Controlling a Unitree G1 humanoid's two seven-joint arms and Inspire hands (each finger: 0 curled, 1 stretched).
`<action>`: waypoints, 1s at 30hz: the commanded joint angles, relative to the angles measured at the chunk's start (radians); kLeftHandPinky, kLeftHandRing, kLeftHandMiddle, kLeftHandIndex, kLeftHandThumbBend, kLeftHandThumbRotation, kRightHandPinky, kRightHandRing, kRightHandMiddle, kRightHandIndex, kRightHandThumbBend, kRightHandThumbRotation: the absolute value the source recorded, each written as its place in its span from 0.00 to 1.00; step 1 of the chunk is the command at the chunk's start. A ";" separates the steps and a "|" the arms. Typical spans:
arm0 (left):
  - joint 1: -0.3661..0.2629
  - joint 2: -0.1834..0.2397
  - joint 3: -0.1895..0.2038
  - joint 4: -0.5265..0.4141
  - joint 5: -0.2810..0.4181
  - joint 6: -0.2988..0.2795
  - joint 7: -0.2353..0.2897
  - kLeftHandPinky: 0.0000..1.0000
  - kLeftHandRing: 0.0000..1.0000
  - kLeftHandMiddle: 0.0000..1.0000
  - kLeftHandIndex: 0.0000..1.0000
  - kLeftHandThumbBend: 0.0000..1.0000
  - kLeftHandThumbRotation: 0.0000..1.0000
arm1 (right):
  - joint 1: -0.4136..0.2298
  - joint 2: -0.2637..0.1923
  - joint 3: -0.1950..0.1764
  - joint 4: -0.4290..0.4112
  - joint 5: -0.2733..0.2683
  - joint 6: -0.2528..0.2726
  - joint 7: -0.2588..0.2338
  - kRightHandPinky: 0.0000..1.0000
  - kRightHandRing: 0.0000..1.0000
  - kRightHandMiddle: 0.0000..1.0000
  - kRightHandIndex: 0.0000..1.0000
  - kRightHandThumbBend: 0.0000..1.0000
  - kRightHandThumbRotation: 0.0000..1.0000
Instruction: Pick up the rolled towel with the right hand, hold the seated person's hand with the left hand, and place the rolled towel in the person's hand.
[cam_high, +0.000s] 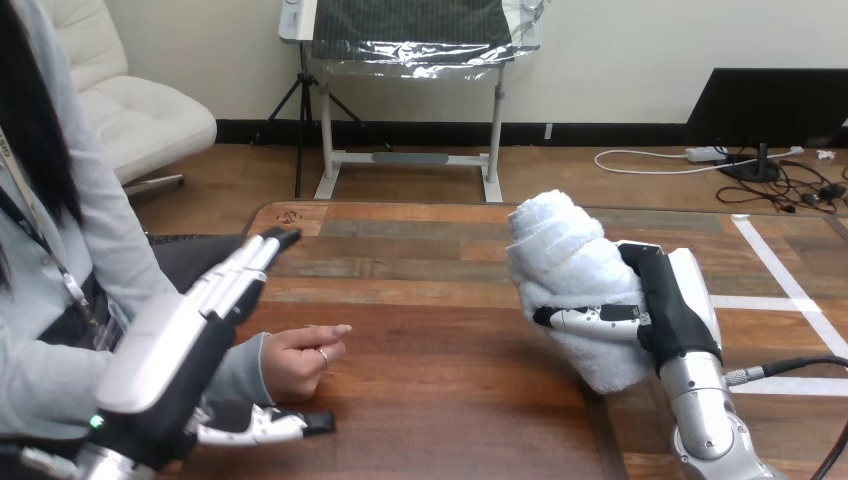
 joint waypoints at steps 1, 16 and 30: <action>-0.104 0.045 -0.017 0.044 -0.028 0.004 0.006 0.91 0.95 0.97 0.97 1.00 0.30 | -0.044 0.003 -0.015 -0.016 0.007 -0.041 -0.025 0.26 0.30 0.39 0.44 0.84 0.03; -0.195 0.107 -0.057 0.189 -0.025 -0.005 0.009 0.92 0.95 0.96 0.96 1.00 0.30 | -0.040 0.007 -0.020 -0.017 0.010 -0.061 -0.029 0.25 0.30 0.39 0.44 0.85 0.01; -0.283 0.154 -0.118 0.318 -0.016 0.011 0.009 0.91 0.94 0.94 0.95 1.00 0.22 | -0.036 0.007 -0.023 -0.017 0.012 -0.074 -0.020 0.25 0.29 0.39 0.43 0.85 0.01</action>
